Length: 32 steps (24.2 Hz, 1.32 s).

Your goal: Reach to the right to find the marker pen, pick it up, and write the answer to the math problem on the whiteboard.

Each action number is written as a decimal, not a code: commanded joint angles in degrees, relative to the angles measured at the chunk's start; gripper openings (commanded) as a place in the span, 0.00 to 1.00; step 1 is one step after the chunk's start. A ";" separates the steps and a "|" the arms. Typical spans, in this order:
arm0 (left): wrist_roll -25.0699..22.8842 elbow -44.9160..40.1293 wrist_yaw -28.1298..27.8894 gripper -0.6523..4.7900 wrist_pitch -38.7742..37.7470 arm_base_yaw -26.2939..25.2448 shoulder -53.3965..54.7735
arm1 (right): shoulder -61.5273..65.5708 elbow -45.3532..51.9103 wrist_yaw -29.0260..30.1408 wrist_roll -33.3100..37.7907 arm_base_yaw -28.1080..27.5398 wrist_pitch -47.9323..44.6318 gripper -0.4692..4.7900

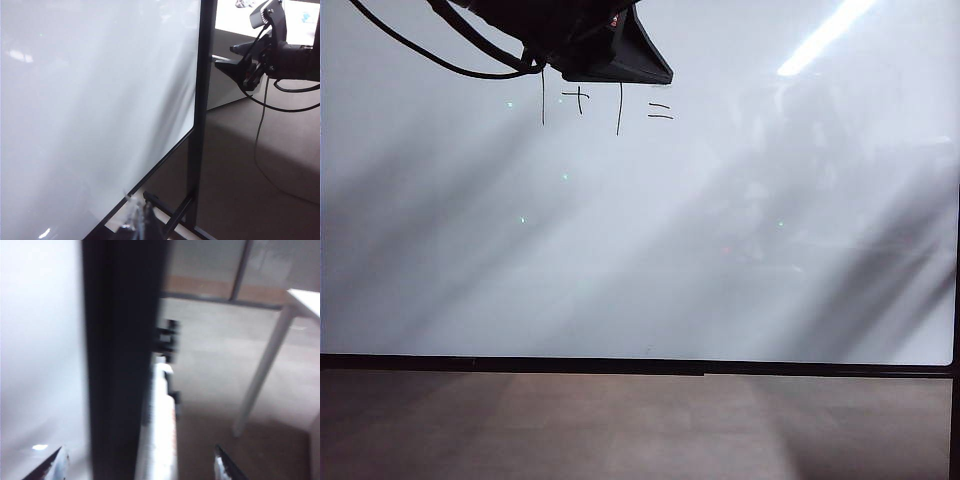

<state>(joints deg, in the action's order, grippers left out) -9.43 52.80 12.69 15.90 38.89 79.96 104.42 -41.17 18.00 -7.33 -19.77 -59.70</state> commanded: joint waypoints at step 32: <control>-0.22 0.02 0.02 0.11 -1.27 -0.09 -0.20 | 6.73 -5.49 0.20 -0.33 -0.42 -2.01 0.46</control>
<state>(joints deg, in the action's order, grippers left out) -9.43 52.80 12.62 14.31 38.87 79.96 111.39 -46.50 18.06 -7.64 -20.25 -60.55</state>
